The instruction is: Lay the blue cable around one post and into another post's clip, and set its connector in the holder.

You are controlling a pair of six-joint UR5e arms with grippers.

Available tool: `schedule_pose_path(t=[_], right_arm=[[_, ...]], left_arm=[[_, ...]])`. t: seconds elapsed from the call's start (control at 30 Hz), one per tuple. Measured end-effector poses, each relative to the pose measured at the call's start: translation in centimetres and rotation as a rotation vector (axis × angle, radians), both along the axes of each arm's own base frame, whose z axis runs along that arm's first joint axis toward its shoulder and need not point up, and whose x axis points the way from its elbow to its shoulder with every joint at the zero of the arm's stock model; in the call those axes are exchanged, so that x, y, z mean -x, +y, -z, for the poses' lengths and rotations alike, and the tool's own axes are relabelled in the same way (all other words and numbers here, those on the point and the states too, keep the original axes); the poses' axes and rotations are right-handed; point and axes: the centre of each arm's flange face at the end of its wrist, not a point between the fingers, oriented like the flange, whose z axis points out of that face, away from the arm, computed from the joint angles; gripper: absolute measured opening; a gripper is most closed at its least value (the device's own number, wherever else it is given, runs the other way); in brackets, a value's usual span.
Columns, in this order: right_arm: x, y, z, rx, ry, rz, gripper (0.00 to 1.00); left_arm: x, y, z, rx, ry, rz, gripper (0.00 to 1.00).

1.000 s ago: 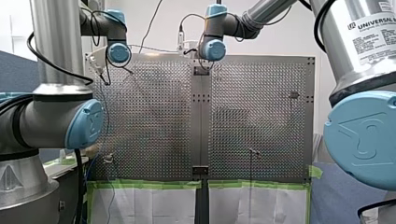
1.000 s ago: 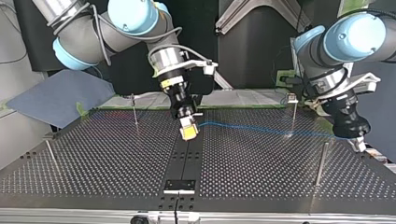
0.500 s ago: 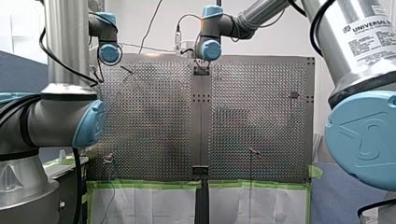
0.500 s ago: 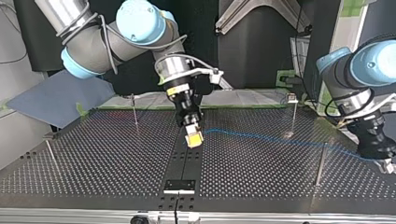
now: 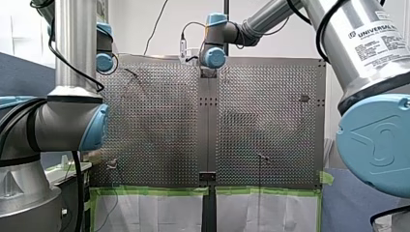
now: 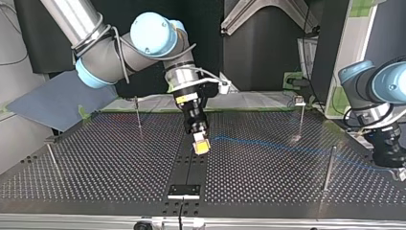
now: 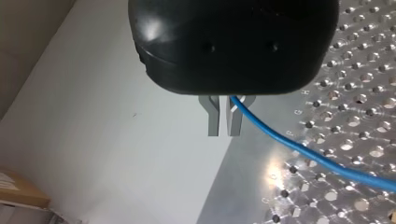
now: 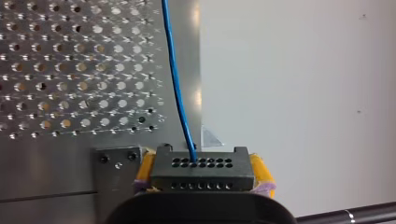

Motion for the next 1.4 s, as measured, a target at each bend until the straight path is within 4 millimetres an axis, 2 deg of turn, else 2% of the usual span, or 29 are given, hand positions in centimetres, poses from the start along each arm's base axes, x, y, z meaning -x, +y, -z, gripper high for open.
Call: schedule_pose_path(t=[0.03, 0.27, 0.5, 0.9, 0.97, 1.2, 1.37, 1.4], right_arm=[[-0.1, -0.1, 0.2, -0.001, 0.001, 0.002, 0.00], [0.0, -1.5, 0.7, 0.001, -0.003, 0.024, 0.00], [0.1, -2.5, 0.6, 0.004, -0.008, 0.039, 0.00], [1.3, -4.7, 0.8, 0.007, -0.012, 0.074, 0.00], [1.4, -5.2, 1.2, 0.003, -0.008, 0.080, 0.00], [1.7, -6.7, 3.4, -0.022, 0.016, 0.104, 0.00], [2.2, -8.0, 5.2, -0.051, 0.039, 0.132, 0.00], [2.3, -8.3, 5.6, -0.058, 0.044, 0.139, 0.00]], left_arm=[[-0.1, 0.1, 0.1, -0.002, 0.001, 0.005, 0.15], [-0.9, -0.1, 0.4, -0.020, 0.007, 0.055, 0.15], [-2.5, -0.3, 2.0, -0.038, 0.042, 0.117, 0.15], [-3.9, 0.1, 3.1, -0.042, 0.066, 0.149, 0.15], [-4.0, 0.1, 3.5, -0.039, 0.072, 0.151, 0.15], [-5.3, -0.7, 6.6, -0.024, 0.131, 0.194, 0.15], [-5.6, -1.1, 7.4, -0.016, 0.152, 0.203, 0.17], [-5.6, -1.2, 7.5, -0.015, 0.156, 0.205, 0.20]])
